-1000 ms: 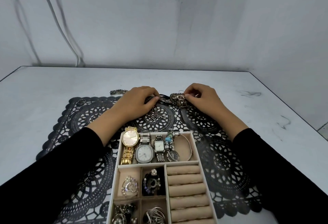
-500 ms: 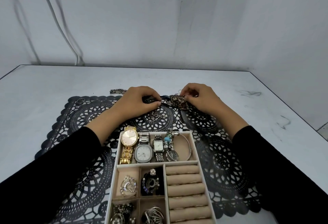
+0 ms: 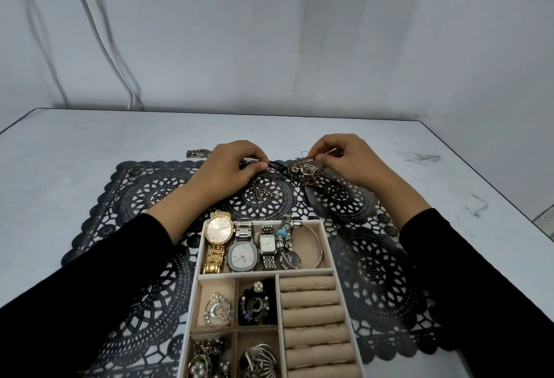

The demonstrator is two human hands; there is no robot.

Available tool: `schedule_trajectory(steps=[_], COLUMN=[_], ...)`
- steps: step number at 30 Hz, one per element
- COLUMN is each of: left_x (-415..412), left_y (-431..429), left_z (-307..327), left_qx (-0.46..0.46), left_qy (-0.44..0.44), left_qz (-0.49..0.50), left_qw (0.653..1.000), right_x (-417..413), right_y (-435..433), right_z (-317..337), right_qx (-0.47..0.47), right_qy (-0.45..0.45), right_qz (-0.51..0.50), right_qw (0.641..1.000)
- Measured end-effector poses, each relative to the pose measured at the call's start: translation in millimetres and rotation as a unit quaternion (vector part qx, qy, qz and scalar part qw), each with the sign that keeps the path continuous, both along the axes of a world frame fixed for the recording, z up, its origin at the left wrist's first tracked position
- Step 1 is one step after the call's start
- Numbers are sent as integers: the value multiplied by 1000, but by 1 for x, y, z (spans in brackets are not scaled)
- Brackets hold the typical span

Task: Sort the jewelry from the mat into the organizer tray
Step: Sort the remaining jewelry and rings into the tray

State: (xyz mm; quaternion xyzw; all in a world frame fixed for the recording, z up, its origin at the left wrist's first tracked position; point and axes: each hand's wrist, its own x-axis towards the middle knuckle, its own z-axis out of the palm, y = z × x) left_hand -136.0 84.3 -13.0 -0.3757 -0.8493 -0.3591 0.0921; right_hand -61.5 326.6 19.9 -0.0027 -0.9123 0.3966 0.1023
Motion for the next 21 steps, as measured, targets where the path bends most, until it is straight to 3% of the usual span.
schedule_trajectory(steps=[6,15,21], left_x=[1,5,12], left_y=[-2,-2,3], left_z=[2,5,11], left_qx=[48,123,184], left_qy=[37,22,44], left_qz=[7,24,6], left_qw=[998,992,982], right_x=[2,2,0], right_y=[-5,-9,-9], right_z=[8,15,9], right_qx=[-107,-229,-224], right_qy=[87,158,132], right_qz=[-16,-7,-4], right_qw=[990,961,966])
